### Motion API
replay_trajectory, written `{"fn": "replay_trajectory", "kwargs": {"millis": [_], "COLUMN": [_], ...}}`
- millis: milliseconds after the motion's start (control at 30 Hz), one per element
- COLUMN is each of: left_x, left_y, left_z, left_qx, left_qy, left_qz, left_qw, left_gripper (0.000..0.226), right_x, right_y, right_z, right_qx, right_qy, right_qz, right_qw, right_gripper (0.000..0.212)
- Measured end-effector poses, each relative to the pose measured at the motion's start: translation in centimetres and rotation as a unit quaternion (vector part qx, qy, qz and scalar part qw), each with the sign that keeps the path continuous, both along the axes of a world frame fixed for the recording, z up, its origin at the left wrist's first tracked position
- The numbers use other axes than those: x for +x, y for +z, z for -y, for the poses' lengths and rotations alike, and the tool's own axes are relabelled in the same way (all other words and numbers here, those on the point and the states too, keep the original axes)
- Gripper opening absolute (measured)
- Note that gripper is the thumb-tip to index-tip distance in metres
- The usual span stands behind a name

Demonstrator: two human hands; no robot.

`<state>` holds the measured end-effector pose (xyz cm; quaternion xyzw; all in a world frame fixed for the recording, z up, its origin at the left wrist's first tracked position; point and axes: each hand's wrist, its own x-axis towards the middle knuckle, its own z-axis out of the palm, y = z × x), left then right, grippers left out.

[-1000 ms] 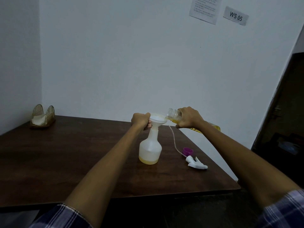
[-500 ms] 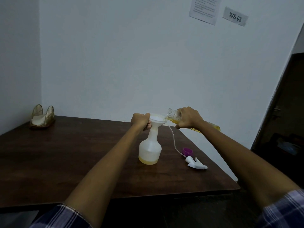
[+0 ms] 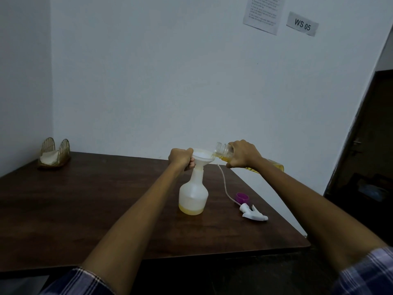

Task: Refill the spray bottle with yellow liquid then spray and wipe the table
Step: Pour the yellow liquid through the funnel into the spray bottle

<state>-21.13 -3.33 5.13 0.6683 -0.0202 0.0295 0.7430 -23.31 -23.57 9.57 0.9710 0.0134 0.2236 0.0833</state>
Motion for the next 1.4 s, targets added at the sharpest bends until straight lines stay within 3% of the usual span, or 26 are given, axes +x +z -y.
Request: {"fn": "replay_trajectory", "kwargs": {"millis": [1400], "left_x": [-0.12], "left_y": [0.0], "left_z": [0.01], "left_qx": [0.007], "left_qy": [0.005], "left_qz": [0.006], "left_qw": [1.0], "left_gripper": [0.022], "right_x": [-0.23], "right_y": [0.0], "right_z": [-0.06], "right_qx": [-0.005], "right_qy": [0.001], "right_qz": [-0.002], "right_qw": [1.0], "right_gripper": [0.042]}}
